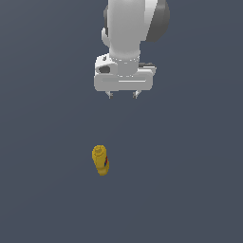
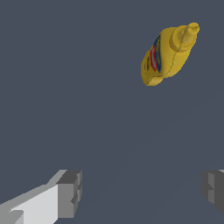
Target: Pick up the object and move it to a goal position.
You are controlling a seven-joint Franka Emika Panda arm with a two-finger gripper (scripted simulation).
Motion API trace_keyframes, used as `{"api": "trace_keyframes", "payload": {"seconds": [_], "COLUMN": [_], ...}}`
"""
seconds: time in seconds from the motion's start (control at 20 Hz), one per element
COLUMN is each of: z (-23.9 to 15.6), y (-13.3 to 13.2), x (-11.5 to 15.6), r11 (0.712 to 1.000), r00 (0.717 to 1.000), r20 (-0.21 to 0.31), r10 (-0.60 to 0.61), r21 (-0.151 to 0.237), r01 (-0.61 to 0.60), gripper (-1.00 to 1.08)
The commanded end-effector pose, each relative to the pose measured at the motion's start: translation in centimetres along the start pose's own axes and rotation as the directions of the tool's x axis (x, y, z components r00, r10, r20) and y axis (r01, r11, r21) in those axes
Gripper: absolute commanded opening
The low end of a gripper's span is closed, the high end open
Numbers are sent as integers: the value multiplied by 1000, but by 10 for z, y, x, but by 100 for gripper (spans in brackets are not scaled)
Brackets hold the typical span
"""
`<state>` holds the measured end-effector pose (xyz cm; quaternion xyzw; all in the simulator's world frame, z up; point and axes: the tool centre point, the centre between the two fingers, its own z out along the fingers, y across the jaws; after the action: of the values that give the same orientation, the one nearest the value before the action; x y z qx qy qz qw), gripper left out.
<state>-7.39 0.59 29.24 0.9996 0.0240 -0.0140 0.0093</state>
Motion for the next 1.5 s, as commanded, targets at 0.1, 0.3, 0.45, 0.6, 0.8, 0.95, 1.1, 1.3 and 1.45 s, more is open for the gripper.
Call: {"api": "trace_keyframes", "payload": {"seconds": [0.1,0.3,0.45,0.6,0.8,0.95,1.1,1.3,1.45], "z": [-1,-10,-15,-15,-14,-13,-11,-6,-1], "y": [0,1,1,0,2,5,10,18,27], "x": [0,2,2,2,6,14,24,43,61], "r11": [1000,1000,1000,1000,1000,1000,1000,1000,1000], "r00": [1000,1000,1000,1000,1000,1000,1000,1000,1000], "r20": [-2,-12,-18,-18,-18,-18,-19,-20,-20], "r10": [0,3,4,4,4,4,4,5,6], "r21": [0,0,0,0,0,1,3,5,7], "r01": [0,-3,-4,-4,-4,-4,-4,-5,-5], "gripper": [100,100,100,100,100,100,100,100,100]}}
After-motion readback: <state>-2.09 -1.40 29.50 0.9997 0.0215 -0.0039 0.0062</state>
